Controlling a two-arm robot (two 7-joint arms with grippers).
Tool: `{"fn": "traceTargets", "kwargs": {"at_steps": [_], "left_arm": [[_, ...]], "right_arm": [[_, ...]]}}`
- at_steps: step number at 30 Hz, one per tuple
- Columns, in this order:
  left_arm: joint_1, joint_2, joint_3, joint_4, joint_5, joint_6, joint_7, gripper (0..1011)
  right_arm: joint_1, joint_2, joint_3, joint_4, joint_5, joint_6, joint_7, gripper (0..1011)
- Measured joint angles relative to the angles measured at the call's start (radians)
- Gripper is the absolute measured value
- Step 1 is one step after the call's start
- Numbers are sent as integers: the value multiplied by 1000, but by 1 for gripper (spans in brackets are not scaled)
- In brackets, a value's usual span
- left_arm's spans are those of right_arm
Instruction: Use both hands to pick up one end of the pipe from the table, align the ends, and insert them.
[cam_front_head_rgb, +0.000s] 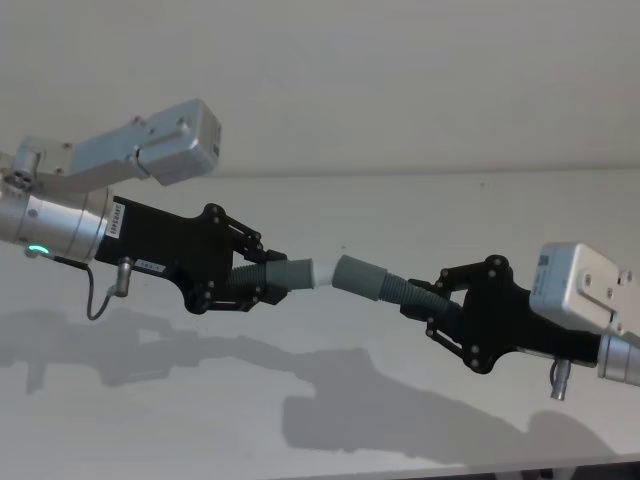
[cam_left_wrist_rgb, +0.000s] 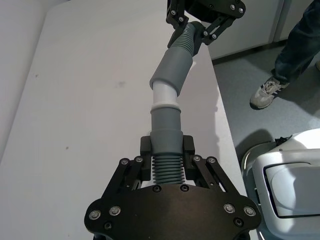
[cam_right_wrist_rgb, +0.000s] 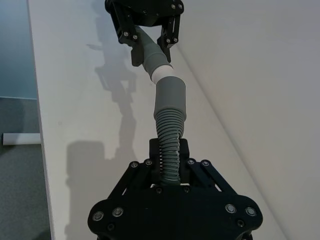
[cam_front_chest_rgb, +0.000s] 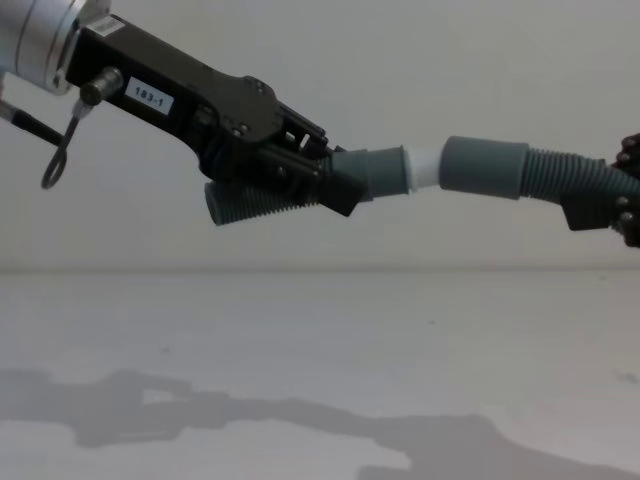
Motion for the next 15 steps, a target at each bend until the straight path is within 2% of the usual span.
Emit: {"fn": "traceTargets", "kwargs": {"at_steps": [15], "left_arm": [[-1, 1, 0, 0, 0, 1, 0, 321]], "right_arm": [[1, 1, -1, 0, 0, 0, 1, 173]]}}
